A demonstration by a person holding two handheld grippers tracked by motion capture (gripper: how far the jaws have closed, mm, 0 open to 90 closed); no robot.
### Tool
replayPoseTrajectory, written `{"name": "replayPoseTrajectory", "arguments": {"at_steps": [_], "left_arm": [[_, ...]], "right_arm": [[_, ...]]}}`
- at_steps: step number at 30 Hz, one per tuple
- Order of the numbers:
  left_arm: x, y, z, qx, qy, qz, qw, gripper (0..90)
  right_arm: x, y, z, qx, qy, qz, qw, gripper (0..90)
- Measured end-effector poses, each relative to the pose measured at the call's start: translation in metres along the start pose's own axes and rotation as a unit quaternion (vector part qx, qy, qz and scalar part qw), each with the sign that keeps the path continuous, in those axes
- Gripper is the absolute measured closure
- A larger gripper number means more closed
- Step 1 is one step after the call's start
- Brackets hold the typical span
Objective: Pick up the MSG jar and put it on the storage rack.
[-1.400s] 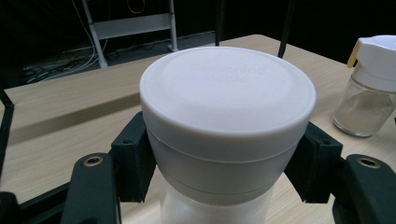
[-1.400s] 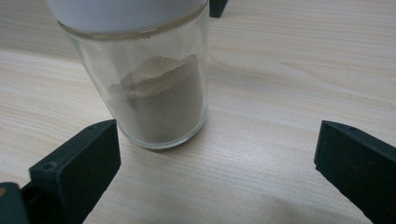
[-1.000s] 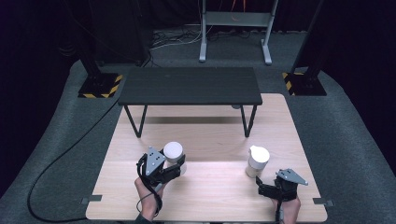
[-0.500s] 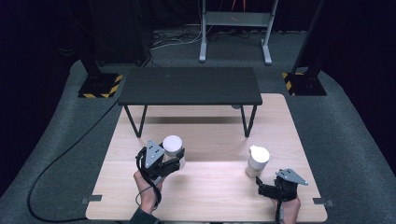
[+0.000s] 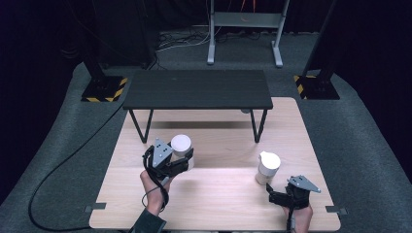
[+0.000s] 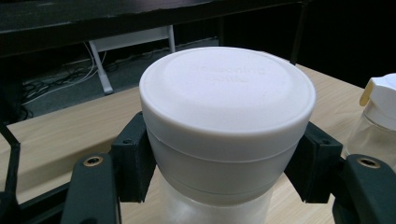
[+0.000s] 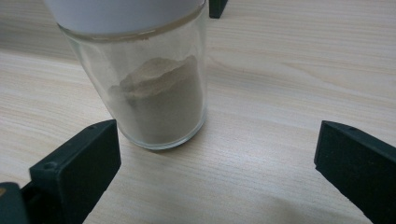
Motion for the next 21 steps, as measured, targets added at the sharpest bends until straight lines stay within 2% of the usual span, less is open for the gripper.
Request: {"name": "replayPoseTrajectory", "arguments": {"at_steps": [11, 21], "left_arm": [[-0.006, -0.009, 0.008, 0.001, 0.005, 0.006, 1.0000, 34.7], [-0.016, -0.016, 0.013, 0.000, -0.003, 0.010, 0.9999, 34.7]], "right_arm": [[-0.001, 0.000, 0.000, -0.001, 0.002, 0.002, 1.0000, 0.0], [-0.001, -0.001, 0.000, -0.001, 0.002, 0.003, 1.0000, 0.0]]}}
Point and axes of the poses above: each handheld gripper's, and its own axes: y roughly backward along the jaws, x roughly out of its underside, z roughly to its left, the point moved 1 cm from there along -y, roughly forward along the jaws, and after that the axes turned 15 degrees about -y, right-handed, at the moved point
